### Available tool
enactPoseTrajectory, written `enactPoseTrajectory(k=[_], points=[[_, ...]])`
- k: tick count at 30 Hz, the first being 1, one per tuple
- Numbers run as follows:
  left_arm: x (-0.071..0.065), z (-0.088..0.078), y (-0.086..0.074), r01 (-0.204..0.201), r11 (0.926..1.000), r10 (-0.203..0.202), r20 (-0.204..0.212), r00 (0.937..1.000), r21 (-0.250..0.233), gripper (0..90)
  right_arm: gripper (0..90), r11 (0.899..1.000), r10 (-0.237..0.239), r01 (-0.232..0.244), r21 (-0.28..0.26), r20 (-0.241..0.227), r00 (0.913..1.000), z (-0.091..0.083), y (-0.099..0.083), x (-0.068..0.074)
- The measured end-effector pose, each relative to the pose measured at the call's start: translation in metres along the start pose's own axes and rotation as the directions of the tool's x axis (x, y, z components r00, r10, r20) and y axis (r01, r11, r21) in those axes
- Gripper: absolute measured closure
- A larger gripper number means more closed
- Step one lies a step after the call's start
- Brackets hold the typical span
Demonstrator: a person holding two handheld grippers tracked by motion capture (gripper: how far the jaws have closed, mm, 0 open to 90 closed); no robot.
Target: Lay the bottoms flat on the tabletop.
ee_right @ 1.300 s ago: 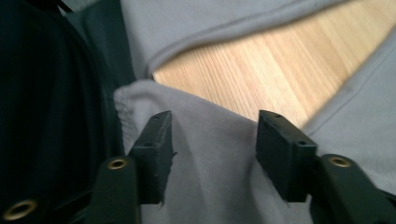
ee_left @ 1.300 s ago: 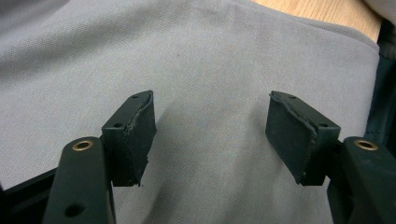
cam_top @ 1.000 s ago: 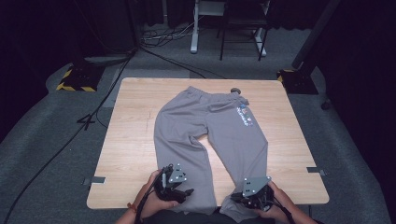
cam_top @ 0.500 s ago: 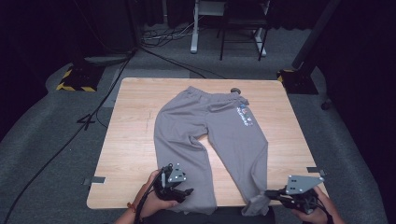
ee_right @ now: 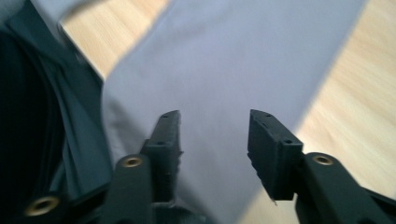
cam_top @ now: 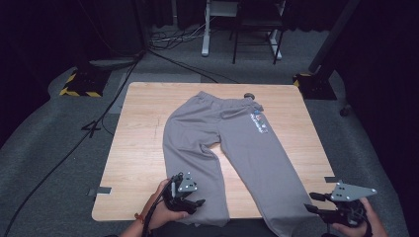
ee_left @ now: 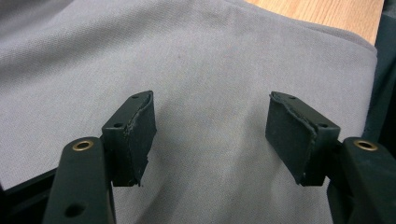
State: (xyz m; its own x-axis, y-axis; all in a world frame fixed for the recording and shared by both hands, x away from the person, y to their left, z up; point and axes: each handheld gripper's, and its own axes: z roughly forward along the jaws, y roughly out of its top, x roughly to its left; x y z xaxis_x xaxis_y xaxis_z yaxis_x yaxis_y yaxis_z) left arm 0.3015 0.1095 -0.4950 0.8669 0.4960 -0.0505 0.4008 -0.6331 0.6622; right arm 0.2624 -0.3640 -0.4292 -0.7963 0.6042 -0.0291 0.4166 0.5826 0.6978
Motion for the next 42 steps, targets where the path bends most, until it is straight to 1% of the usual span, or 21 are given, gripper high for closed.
enactPoseTrajectory(k=[1,2,4,7,8,10,12,13,15,16,18,20,23,25,27,30,34,37,39,41,42], points=[[0.001,0.0,0.0,0.001,1.0,-0.001,0.005,1.0,-0.001,32.7,50.0,0.999,-0.021,0.021,-0.033,0.005,0.9998,0.006,0.006,-0.001],[0.001,0.001,0.001,-0.001,1.0,0.001,0.002,1.0,-0.003,31.5,49.5,0.998,-0.033,0.033,-0.056,-0.006,0.9994,0.012,0.012,-0.004],[0.003,-0.003,0.003,-0.011,0.9997,0.011,-0.004,0.9999,-0.021,29.4,45.9,0.993,-0.049,0.05,-0.105,0.01,0.9988,0.026,0.025,-0.012],[0.013,-0.013,0.011,-0.007,0.998,0.003,-0.055,0.9985,-0.062,29.3,43.7,0.986,-0.05,0.049,-0.162,-0.004,0.9987,0.05,0.045,-0.03],[0.019,-0.014,0.013,0.004,0.9977,-0.009,-0.068,0.9976,-0.068,29.3,42.7,0.984,-0.056,0.056,-0.167,-0.001,0.9984,0.06,0.051,-0.037],[0.03,-0.014,0.017,0.026,0.997,-0.033,-0.101,0.9944,-0.072,29.4,42.6,0.987,-0.083,0.083,-0.141,0.005,0.9965,0.08,0.061,-0.05],[0.036,-0.011,0.018,0.024,0.9974,-0.03,-0.101,0.9945,-0.067,29.5,40.6,0.993,-0.055,0.054,-0.109,-0.006,0.9985,0.098,0.066,-0.062],[0.037,-0.009,0.017,0.026,0.9983,-0.031,-0.097,0.9948,-0.053,30.0,40.7,0.995,-0.047,0.045,-0.094,-0.014,0.9988,0.104,0.067,-0.065],[0.036,-0.004,0.013,0.025,0.999,-0.027,-0.069,0.9972,-0.036,30.0,40.2,0.996,-0.031,0.028,-0.087,-0.028,0.9991,0.112,0.063,-0.068],[0.033,-0.001,0.01,0.016,0.9997,-0.017,-0.064,0.9978,-0.016,30.0,40.1,0.996,-0.022,0.018,-0.084,-0.042,0.9989,0.114,0.06,-0.068],[0.028,0.003,0.004,0.001,1.0,-0.001,-0.045,0.999,0.003,30.1,38.9,0.998,-0.023,0.02,-0.066,-0.04,0.9989,0.114,0.054,-0.066],[0.022,0.001,-0.001,-0.005,1.0,0.005,-0.036,0.9993,-0.006,29.9,38.1,0.999,-0.017,0.015,-0.052,-0.048,0.9987,0.112,0.049,-0.063],[0.012,-0.005,-0.008,-0.034,0.9994,0.034,-0.004,0.9994,-0.003,30.0,37.2,0.999,-0.012,0.01,-0.036,-0.069,0.9976,0.11,0.04,-0.058],[0.008,-0.012,-0.014,-0.047,0.9988,0.047,0.012,0.9988,0.011,30.0,36.6,1.0,-0.012,0.011,-0.014,-0.067,0.9977,0.112,0.033,-0.055],[0.006,-0.017,-0.021,-0.054,0.9985,0.054,0.018,0.9984,0.009,30.1,35.5,1.0,-0.005,0.006,0.01,-0.068,0.9977,0.114,0.025,-0.052],[0.006,-0.027,-0.031,-0.06,0.9982,0.06,0.025,0.9979,0.007,30.3,35.0,1.0,0.0,0.0,0.006,-0.053,0.9986,0.111,0.019,-0.047],[0.007,-0.038,-0.041,-0.066,0.9973,0.065,0.03,0.9974,0.032,30.5,34.5,1.0,0.001,-0.001,0.0,-0.046,0.999,0.106,0.013,-0.038],[0.007,-0.046,-0.047,-0.086,0.9951,0.083,0.057,0.9949,0.049,30.5,33.4,1.0,0.005,-0.005,-0.003,-0.042,0.9991,0.102,0.009,-0.03],[0.011,-0.05,-0.05,-0.06,0.9979,0.057,0.097,0.9936,0.025,28.3,32.8,1.0,-0.006,0.006,0.004,-0.047,0.9989,0.1,0.007,-0.024],[0.016,-0.054,-0.047,-0.02,0.9991,0.023,0.08,0.9965,-0.038,23.6,32.3,1.0,-0.016,0.018,0.02,-0.055,0.9984,0.098,0.008,-0.02],[0.019,-0.056,-0.044,0.005,0.9976,-0.001,0.053,0.9986,-0.07,22.7,32.1,0.999,-0.032,0.033,0.02,-0.048,0.9983,0.098,0.009,-0.018]])
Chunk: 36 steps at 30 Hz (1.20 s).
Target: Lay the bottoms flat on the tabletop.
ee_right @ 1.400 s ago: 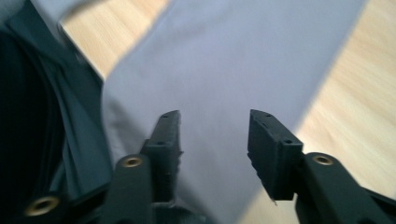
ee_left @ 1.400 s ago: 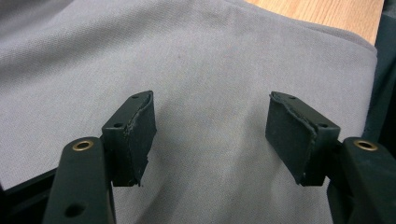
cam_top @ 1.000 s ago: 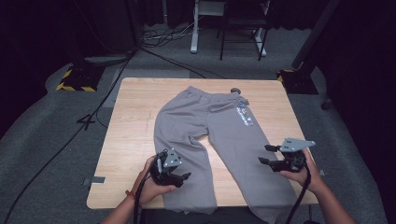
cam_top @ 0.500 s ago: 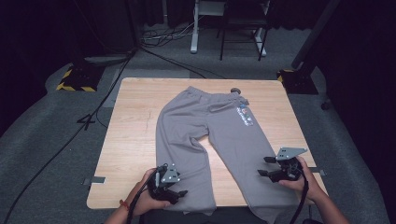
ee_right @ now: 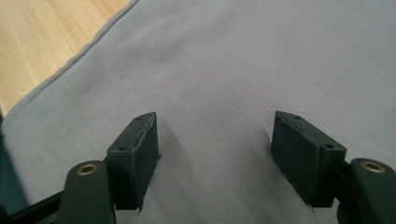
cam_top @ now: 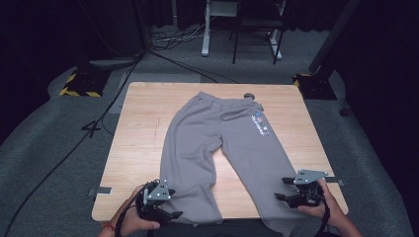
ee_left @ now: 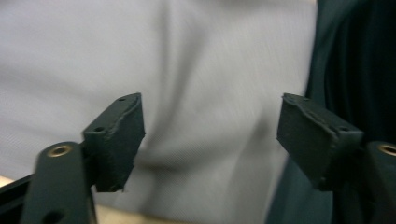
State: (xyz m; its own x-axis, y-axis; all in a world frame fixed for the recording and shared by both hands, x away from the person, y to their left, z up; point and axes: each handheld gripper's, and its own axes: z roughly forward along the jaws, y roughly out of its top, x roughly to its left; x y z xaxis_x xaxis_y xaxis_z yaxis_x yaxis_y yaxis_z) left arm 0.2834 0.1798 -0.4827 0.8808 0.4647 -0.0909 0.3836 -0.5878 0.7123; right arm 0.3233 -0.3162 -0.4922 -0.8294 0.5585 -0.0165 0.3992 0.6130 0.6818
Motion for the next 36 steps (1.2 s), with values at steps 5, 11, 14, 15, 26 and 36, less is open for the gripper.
enactPoseTrajectory(k=[5,11,14,15,26,36], points=[[0.025,-0.009,0.021,0.06,0.99,-0.081,-0.168,0.9824,-0.127,18.8,30.6,0.995,0.007,-0.001,-0.097,0.064,0.9979,-0.014,0.015,-0.01],[0.058,-0.003,0.041,0.081,0.9887,-0.11,-0.244,0.9634,-0.126,20.1,28.7,0.987,0.061,-0.038,-0.153,0.151,0.9867,-0.017,0.039,-0.056],[0.074,0.009,0.047,0.094,0.99,-0.116,-0.232,0.9658,-0.106,20.1,29.3,0.989,0.082,-0.059,-0.137,0.169,0.9822,-0.006,0.043,-0.079],[0.079,0.015,0.05,0.105,0.9897,-0.124,-0.228,0.9656,-0.097,20.3,30.4,0.989,0.085,-0.063,-0.132,0.168,0.9822,-0.001,0.043,-0.084],[0.041,0.072,0.069,-0.048,0.9952,0.06,-0.151,0.9867,0.085,24.9,31.7,1.0,0.022,-0.021,-0.006,0.078,0.9967,0.037,0.041,-0.067],[0.01,0.088,0.067,-0.1,0.9932,0.101,-0.001,0.9949,0.059,31.0,31.3,1.0,0.003,-0.003,-0.001,-0.013,0.9999,0.04,0.04,-0.03]])
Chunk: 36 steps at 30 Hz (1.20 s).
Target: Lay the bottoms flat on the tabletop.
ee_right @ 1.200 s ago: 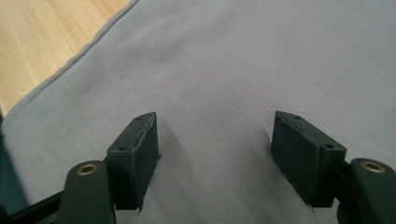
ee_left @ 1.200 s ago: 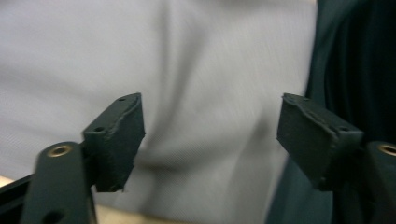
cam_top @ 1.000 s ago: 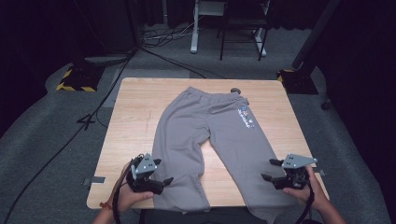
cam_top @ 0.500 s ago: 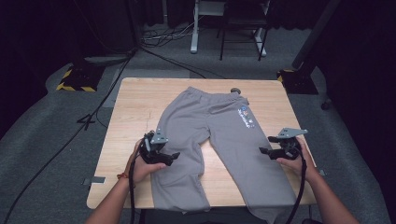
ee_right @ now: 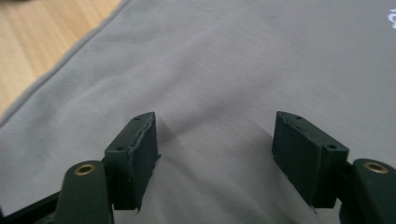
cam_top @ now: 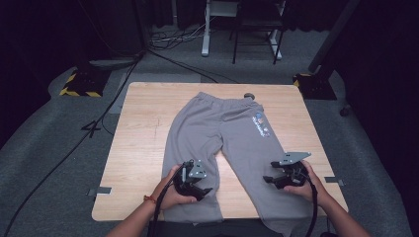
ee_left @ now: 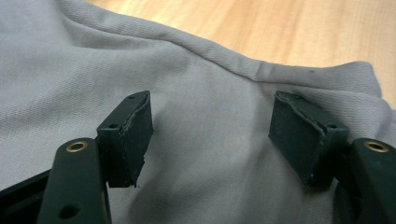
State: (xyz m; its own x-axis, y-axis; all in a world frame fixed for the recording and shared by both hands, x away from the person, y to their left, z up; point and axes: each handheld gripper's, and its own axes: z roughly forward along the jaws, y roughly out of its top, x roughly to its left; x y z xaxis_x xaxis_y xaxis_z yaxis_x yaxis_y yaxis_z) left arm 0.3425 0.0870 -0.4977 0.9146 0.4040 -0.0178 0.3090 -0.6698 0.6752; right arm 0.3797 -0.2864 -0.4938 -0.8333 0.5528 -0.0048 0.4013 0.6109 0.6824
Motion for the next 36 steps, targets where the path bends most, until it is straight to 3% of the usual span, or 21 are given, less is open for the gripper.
enactPoseTrajectory(k=[5,10,12,14,15,17,18,20,22,24,26,29,36], points=[[-0.019,0.001,0.0,-0.052,0.9986,0.052,0.051,0.9973,-0.004,31.3,29.0,1.0,-0.021,0.021,0.007,-0.019,0.9996,-0.001,0.0,0.023],[-0.033,0.002,0.004,-0.117,0.9931,0.116,0.094,0.9889,0.01,31.2,27.6,0.999,-0.033,0.033,0.014,-0.024,0.9992,0.0,0.001,0.04],[-0.03,0.001,0.003,-0.109,0.994,0.109,0.096,0.9894,0.0,30.6,26.8,0.999,-0.042,0.042,0.02,-0.029,0.9987,-0.001,0.001,0.041],[-0.018,-0.01,0.001,-0.063,0.997,0.067,0.084,0.9943,-0.045,28.3,27.2,0.998,-0.059,0.059,0.023,-0.014,0.9982,-0.002,0.002,0.039],[-0.012,-0.016,0.0,-0.033,0.9969,0.038,0.069,0.9969,-0.071,28.3,27.6,0.998,-0.056,0.056,0.014,-0.017,0.9983,-0.004,0.002,0.037],[0.003,-0.029,-0.003,-0.004,0.9961,0.003,-0.005,1.0,-0.088,27.7,28.3,0.999,-0.05,0.05,-0.017,0.003,0.9988,-0.01,0.005,0.029],[0.009,-0.032,-0.005,0.003,0.9961,-0.006,-0.037,0.9993,-0.089,27.2,28.6,0.998,-0.052,0.053,-0.023,0.027,0.9983,-0.013,0.007,0.023],[0.027,-0.036,-0.012,0.043,0.997,-0.05,-0.119,0.9916,-0.064,26.6,28.6,0.998,-0.052,0.054,-0.016,0.079,0.9955,-0.014,0.01,0.007],[0.039,-0.037,-0.02,0.072,0.9965,-0.077,-0.148,0.9859,-0.043,25.0,28.4,1.0,-0.021,0.02,0.008,0.118,0.9928,-0.011,0.008,-0.01],[0.045,-0.036,-0.028,0.094,0.9953,-0.097,-0.169,0.9809,-0.024,24.6,26.6,0.999,0.01,-0.014,0.033,0.12,0.9927,-0.007,0.001,-0.021],[0.048,-0.034,-0.036,0.115,0.9934,-0.115,-0.163,0.9799,-0.01,24.1,26.2,0.997,0.077,-0.077,0.007,0.078,0.994,-0.008,-0.008,-0.027],[0.047,-0.035,-0.043,0.147,0.9885,-0.15,-0.142,0.9784,-0.037,23.8,25.7,0.997,0.077,-0.078,0.012,0.074,0.9943,-0.014,-0.014,-0.023],[0.021,-0.034,-0.042,0.092,0.9954,-0.094,-0.083,0.9921,-0.027,23.3,24.9,0.997,0.076,-0.076,-0.011,0.072,0.9945,-0.024,-0.029,-0.003]])
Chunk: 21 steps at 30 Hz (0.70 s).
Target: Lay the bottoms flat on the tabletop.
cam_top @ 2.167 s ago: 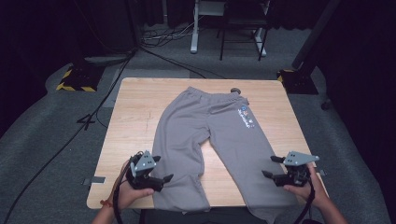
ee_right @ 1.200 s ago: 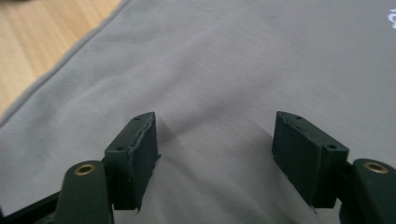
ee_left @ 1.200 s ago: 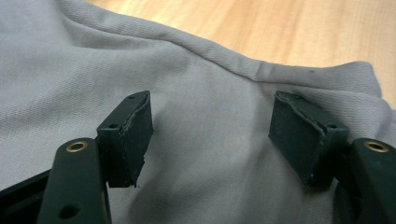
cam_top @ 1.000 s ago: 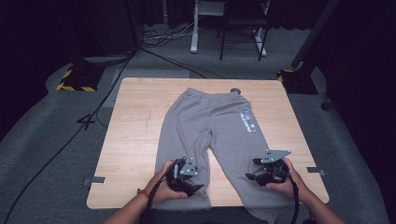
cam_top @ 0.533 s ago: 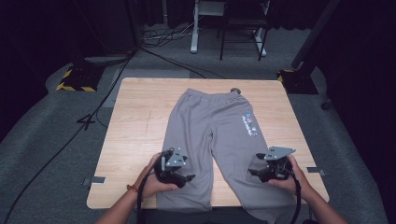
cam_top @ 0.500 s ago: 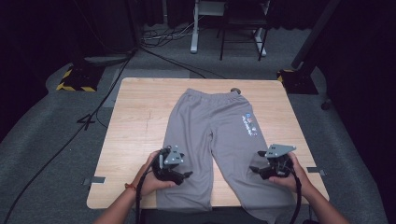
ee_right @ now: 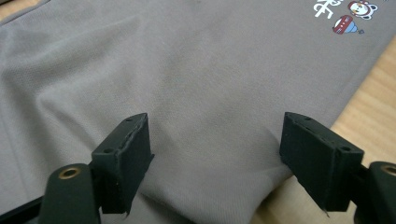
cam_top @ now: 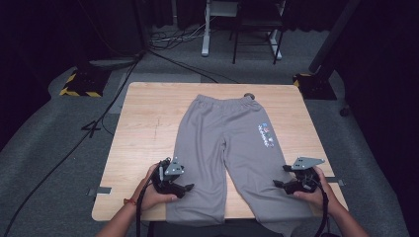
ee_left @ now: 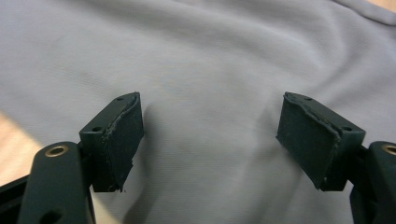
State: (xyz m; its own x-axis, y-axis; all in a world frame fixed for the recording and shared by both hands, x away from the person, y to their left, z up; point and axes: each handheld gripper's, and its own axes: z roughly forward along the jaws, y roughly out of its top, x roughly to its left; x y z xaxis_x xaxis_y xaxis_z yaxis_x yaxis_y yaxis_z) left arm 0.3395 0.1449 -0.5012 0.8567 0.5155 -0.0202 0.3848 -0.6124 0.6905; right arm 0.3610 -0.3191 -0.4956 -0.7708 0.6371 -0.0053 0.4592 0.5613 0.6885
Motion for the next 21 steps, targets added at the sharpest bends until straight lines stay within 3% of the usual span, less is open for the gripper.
enactPoseTrajectory(k=[3,5,7,9,12,16,21], points=[[-0.006,-0.001,0.001,-0.027,0.9996,0.027,-0.004,0.9996,0.01,21.3,24.9,1.0,-0.006,0.006,0.011,-0.006,1.0,-0.002,-0.001,0.003],[-0.006,-0.002,0.003,-0.026,0.9996,0.027,-0.016,0.9995,0.009,17.9,24.4,0.999,-0.017,0.017,0.028,-0.001,0.9999,-0.004,0.001,0.003],[-0.002,-0.008,0.005,-0.022,0.9997,0.022,-0.037,0.9991,-0.008,17.8,25.2,1.0,-0.024,0.024,0.005,0.017,0.9996,-0.009,0.004,0.001],[0.006,-0.017,0.007,0.012,0.9986,-0.014,-0.041,0.999,-0.052,16.9,24.9,0.999,0.0,0.001,-0.032,0.027,0.9996,-0.017,0.008,-0.007],[0.02,-0.031,0.006,0.046,0.9959,-0.051,-0.072,0.9961,-0.078,16.7,24.7,0.998,0.025,-0.019,-0.065,0.095,0.9952,-0.029,0.012,-0.023],[0.034,-0.041,-0.007,0.065,0.9968,-0.071,-0.134,0.9884,-0.045,16.6,24.5,0.997,0.053,-0.042,-0.062,0.184,0.9815,-0.036,0.004,-0.044],[0.044,-0.043,-0.032,0.105,0.9943,-0.1,-0.169,0.9806,0.021,17.3,24.9,0.986,0.162,-0.153,-0.061,0.184,0.9695,-0.034,-0.023,-0.063]])
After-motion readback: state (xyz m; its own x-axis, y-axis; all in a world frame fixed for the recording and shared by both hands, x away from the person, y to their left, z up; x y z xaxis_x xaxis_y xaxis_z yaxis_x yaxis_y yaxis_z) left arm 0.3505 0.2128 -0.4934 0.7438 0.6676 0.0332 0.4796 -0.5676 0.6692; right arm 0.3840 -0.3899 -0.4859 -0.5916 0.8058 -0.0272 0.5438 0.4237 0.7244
